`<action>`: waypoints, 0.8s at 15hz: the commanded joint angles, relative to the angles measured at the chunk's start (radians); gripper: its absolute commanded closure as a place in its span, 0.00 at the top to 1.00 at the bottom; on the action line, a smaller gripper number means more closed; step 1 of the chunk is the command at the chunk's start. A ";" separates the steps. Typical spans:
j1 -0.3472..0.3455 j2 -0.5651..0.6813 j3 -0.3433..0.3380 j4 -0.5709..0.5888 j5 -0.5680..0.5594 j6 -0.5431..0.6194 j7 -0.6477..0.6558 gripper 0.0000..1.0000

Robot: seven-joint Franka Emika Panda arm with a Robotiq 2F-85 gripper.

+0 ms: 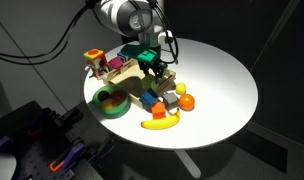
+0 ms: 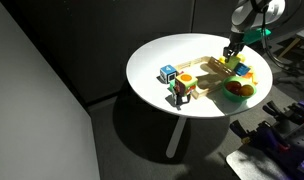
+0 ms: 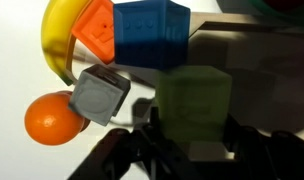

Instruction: Put the orange on the table then put the yellow and blue blocks in the box

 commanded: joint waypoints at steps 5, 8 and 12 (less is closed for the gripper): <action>0.018 -0.002 0.025 -0.030 -0.077 -0.011 -0.083 0.33; 0.031 0.014 0.030 -0.022 -0.086 -0.013 -0.075 0.83; 0.038 0.028 0.032 -0.010 -0.083 -0.025 -0.069 1.00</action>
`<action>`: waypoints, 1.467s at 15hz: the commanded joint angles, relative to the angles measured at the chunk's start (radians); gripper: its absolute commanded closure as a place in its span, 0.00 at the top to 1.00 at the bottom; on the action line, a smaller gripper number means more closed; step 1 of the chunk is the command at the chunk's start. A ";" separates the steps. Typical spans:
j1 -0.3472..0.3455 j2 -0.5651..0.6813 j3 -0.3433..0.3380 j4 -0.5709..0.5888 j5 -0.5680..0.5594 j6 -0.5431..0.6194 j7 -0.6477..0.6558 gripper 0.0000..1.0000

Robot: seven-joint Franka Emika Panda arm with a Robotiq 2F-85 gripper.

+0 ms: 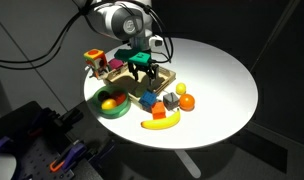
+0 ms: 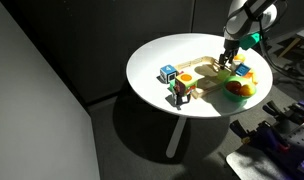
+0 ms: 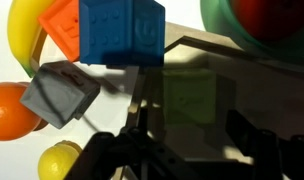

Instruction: Put the orange on the table then put the yellow and blue blocks in the box

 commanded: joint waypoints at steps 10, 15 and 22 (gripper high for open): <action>-0.037 -0.051 0.005 -0.024 0.017 -0.011 -0.019 1.00; -0.068 -0.069 -0.016 -0.022 0.018 -0.035 -0.008 1.00; -0.097 -0.074 -0.054 -0.030 0.006 -0.114 -0.019 1.00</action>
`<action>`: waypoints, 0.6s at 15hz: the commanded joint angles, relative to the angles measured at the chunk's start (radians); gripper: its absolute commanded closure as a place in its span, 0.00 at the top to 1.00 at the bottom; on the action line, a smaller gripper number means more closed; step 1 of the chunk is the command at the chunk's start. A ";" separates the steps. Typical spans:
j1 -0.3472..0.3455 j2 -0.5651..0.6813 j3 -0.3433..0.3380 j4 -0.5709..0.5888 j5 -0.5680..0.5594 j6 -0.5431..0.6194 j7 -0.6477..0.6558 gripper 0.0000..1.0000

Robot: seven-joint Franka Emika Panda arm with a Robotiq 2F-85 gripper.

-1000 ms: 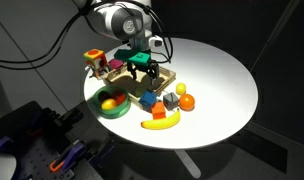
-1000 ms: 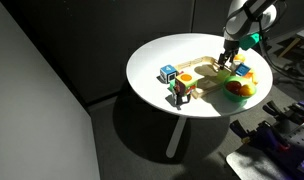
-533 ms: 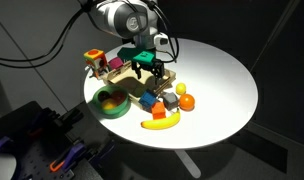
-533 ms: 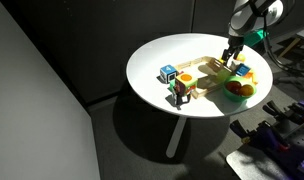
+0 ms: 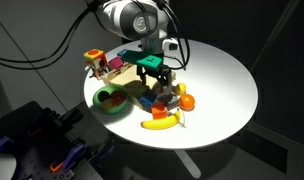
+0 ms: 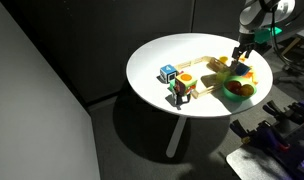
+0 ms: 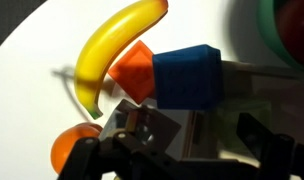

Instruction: Put the orange on the table then put the yellow and blue blocks in the box

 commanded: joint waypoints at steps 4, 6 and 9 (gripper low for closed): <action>-0.031 -0.027 -0.005 -0.027 0.006 -0.076 -0.055 1.00; -0.041 -0.022 -0.001 -0.022 0.010 -0.095 -0.081 1.00; -0.048 -0.018 0.001 -0.017 0.009 -0.118 -0.109 1.00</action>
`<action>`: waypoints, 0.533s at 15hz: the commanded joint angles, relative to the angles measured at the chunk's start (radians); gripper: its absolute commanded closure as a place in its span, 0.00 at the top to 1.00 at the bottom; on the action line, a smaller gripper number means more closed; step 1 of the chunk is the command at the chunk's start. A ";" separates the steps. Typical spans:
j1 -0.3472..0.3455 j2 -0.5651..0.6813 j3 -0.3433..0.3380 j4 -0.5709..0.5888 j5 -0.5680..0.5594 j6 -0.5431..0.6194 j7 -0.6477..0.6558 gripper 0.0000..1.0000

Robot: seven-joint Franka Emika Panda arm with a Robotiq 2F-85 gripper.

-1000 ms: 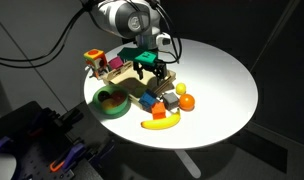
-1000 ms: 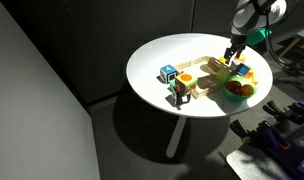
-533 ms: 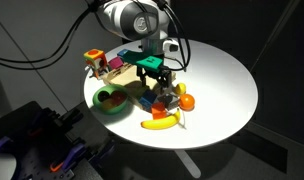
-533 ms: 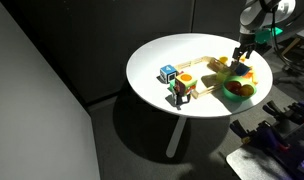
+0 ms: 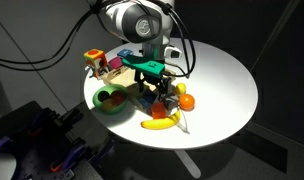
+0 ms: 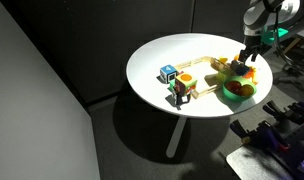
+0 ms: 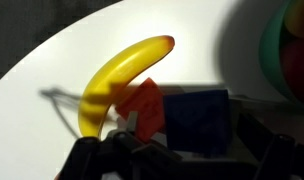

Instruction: Put the orange on the table then put the yellow and blue blocks in the box

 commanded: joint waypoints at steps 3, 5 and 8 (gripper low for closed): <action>-0.022 -0.011 0.012 -0.004 0.005 -0.036 -0.085 1.00; -0.023 -0.005 0.015 -0.001 0.000 -0.031 -0.115 1.00; -0.026 0.009 0.019 0.007 -0.006 -0.023 -0.166 1.00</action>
